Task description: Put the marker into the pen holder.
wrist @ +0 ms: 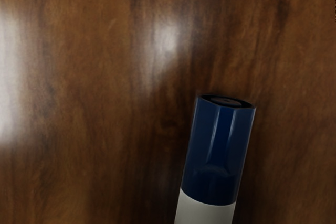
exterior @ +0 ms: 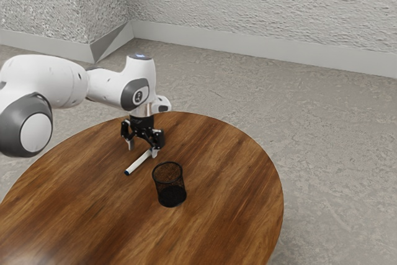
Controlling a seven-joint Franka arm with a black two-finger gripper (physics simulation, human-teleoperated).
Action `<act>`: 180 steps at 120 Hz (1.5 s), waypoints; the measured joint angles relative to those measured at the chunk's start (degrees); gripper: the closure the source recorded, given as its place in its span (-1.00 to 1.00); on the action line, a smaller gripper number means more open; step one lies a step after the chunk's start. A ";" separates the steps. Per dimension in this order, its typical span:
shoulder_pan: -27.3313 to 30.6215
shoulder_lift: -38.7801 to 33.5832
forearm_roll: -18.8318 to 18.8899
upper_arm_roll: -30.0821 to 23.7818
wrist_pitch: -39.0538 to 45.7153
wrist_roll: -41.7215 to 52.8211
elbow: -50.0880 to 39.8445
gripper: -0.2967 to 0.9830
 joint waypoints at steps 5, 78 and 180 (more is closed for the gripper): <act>0.00 0.04 -0.03 -0.01 0.06 0.13 0.03 -0.52; 0.01 0.09 -0.36 -0.02 0.99 1.12 -0.03 0.23; -0.95 -25.11 11.72 -7.82 14.69 -1.17 -18.58 0.69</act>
